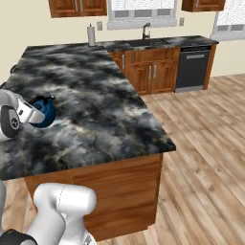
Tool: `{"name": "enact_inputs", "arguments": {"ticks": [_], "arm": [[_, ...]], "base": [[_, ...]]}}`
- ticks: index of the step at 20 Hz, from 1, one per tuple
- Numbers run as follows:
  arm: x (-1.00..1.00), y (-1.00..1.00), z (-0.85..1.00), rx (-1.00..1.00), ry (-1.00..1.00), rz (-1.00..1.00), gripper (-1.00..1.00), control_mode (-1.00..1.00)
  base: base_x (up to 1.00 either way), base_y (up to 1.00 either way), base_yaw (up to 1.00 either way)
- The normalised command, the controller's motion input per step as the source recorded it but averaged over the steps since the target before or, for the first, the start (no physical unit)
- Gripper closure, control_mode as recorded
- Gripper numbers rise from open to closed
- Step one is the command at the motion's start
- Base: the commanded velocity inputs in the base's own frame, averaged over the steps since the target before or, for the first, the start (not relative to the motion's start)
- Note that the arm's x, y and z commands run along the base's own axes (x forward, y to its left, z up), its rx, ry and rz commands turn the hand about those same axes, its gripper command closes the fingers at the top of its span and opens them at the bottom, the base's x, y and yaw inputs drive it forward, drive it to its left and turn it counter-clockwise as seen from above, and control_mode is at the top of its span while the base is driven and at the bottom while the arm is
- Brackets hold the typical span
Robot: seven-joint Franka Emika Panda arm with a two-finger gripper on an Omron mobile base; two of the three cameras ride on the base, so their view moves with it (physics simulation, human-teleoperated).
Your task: The kettle is done boiling. Turn off the stove, then wait for 300 timesteps before moving the kettle to the dining table.
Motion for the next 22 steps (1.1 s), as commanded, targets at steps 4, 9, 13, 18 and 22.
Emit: {"name": "enact_inputs", "arguments": {"ticks": [4,9,13,18,22], "arm": [[0.0,0.0,0.0,0.0,0.0,0.0,1.0,1.0],[0.0,0.0,0.0,0.0,0.0,0.0,1.0,1.0],[0.0,0.0,0.0,0.0,0.0,0.0,1.0,1.0],[0.0,0.0,0.0,0.0,0.0,0.0,1.0,1.0],[0.0,0.0,0.0,0.0,0.0,0.0,1.0,1.0]], "base": [[-0.66,0.57,-0.1],[-0.35,0.64,-0.06],[-0.15,0.61,-0.09],[0.22,0.59,-0.15],[0.47,0.62,-0.2]]}}
